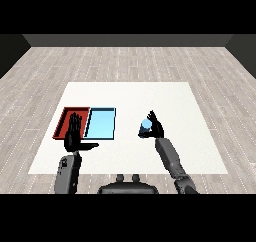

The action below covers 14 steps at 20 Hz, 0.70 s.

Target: Pick the blue can and put it in the blue box

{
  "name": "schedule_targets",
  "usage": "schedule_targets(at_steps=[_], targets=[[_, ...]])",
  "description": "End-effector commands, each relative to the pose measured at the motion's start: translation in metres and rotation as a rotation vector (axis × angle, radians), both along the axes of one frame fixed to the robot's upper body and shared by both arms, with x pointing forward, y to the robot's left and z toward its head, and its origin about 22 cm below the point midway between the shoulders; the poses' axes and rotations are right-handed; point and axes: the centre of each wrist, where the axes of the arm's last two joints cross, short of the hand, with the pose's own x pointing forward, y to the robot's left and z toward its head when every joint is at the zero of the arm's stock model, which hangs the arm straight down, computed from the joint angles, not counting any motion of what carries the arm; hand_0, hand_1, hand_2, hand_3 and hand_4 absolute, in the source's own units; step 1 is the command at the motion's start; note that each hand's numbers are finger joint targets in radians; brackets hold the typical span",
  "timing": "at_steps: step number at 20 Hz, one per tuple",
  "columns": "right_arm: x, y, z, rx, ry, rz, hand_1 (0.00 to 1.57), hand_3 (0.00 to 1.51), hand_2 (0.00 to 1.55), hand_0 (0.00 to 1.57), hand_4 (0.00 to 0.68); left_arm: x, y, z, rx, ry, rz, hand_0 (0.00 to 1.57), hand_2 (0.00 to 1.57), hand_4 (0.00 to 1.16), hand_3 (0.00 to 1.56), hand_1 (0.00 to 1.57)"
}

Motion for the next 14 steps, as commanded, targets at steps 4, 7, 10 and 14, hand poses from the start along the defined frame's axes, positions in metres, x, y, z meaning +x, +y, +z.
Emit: schedule_targets(at_steps=[4, 7, 10, 14], targets=[[0.014, 0.011, 0.005, -0.017, 0.009, 0.027, 0.00, 0.00, 0.00, 0.00, 0.000, -0.008, 0.008, -0.023, -0.018, -0.007, -0.011, 0.00, 0.00, 0.00, 0.00, 0.00], [-0.001, 0.025, -0.004, 0.025, 0.005, 0.029, 0.00, 0.00, 0.00, 0.00, 0.000, -0.019, 0.000, 0.005, -0.008, 0.010, -0.006, 0.00, 0.00, 0.00, 0.00, 0.00], [0.010, 0.016, -0.013, 0.017, 0.002, 0.024, 0.00, 0.00, 0.00, 0.00, 0.000, 0.005, 0.008, -0.013, -0.021, -0.007, 0.005, 0.00, 0.00, 0.00, 0.00, 0.00], [0.013, 0.008, 0.001, -0.086, 0.007, -0.062, 1.06, 1.13, 1.22, 1.06, 0.177, 0.003, 0.004, -0.009, -0.010, 0.005, -0.004, 0.00, 0.00, 0.00, 0.00, 0.00]])
